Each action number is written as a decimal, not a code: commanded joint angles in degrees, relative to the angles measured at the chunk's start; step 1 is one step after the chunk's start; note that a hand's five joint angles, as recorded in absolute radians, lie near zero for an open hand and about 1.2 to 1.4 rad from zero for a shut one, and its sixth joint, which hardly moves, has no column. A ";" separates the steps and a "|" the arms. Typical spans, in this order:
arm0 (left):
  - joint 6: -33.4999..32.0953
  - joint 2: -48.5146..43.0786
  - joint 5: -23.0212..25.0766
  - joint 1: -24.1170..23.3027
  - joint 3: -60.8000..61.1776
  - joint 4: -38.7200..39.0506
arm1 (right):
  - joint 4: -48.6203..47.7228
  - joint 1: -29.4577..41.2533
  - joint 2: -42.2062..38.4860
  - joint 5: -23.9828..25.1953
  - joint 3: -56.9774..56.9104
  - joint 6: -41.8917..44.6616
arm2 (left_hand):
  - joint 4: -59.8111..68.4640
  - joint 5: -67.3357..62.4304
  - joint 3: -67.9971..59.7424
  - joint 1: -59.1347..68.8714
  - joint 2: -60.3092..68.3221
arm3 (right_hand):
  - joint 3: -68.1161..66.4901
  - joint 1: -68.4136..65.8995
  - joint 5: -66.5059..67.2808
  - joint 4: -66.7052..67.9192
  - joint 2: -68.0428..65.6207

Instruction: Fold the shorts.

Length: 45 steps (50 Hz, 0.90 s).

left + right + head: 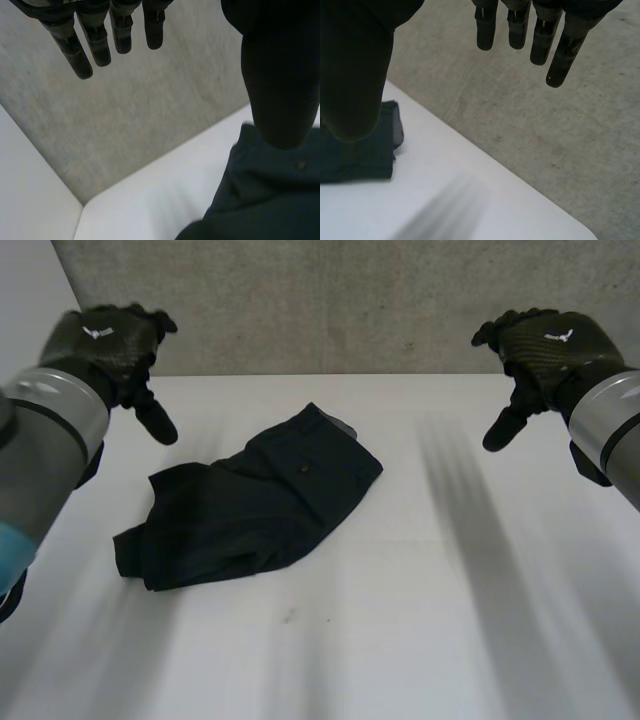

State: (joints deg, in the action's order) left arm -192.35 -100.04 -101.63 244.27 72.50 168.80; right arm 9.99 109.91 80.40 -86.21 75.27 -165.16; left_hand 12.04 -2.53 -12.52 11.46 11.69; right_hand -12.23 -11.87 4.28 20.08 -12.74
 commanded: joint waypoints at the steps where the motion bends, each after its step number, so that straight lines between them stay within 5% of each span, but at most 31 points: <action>1: -3.82 -14.21 3.01 5.78 -3.58 2.32 | 0.03 1.27 -1.30 1.13 1.73 5.37 | -1.83 2.31 2.31 -1.25 -1.48 | 2.23 1.87 -4.28 -10.08 2.74; 17: -6.71 -45.24 3.28 6.84 -27.66 2.59 | -0.15 2.15 -4.37 1.39 2.25 5.81 | 4.05 -3.57 -3.57 4.63 4.41 | 2.23 1.87 -4.28 -10.08 2.74; 22: -12.24 -49.11 3.28 7.27 -31.18 2.68 | -0.23 2.15 -5.34 1.39 2.60 6.08 | 21.83 -21.34 -21.35 22.41 22.18 | 2.23 1.87 -4.28 -10.08 2.74; 23: -12.78 -49.38 3.28 7.45 -31.19 2.68 | -0.23 2.15 -5.43 1.39 2.60 6.51 | 28.88 -28.40 -28.40 29.46 29.23 | 2.23 1.87 -4.28 -10.08 2.74; 24: -13.57 -49.47 3.37 7.36 -31.19 2.68 | -0.23 2.15 -5.43 1.39 2.60 6.78 | 49.94 -49.45 -49.45 50.52 50.29 | 2.23 1.87 -4.28 -10.08 2.74; 27: -13.84 -49.29 3.37 7.01 -31.01 2.59 | -0.23 2.15 -5.43 1.30 2.60 7.65 | 67.92 -67.44 -67.44 68.50 68.27 | 2.23 1.87 -4.28 -10.08 2.74; 34: -13.66 -43.33 3.45 4.91 -29.00 -1.27 | -0.23 2.15 -5.52 1.30 2.34 8.01 | 67.96 -67.47 -67.48 68.54 68.31 | 2.23 1.87 -4.28 -10.08 2.74; 45: -13.75 -15.82 3.45 -0.80 -12.65 -1.98 | -0.23 1.62 -6.65 4.37 -0.55 7.57 | 67.96 -67.47 -67.48 68.54 68.31 | 2.23 1.87 -4.28 -10.08 2.74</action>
State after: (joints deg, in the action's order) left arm -205.96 -130.92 -98.17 246.99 50.56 166.28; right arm 9.71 111.59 74.71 -84.56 76.61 -157.22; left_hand 68.25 -55.36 -68.29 65.87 68.42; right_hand -12.23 -11.87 4.28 20.08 -12.74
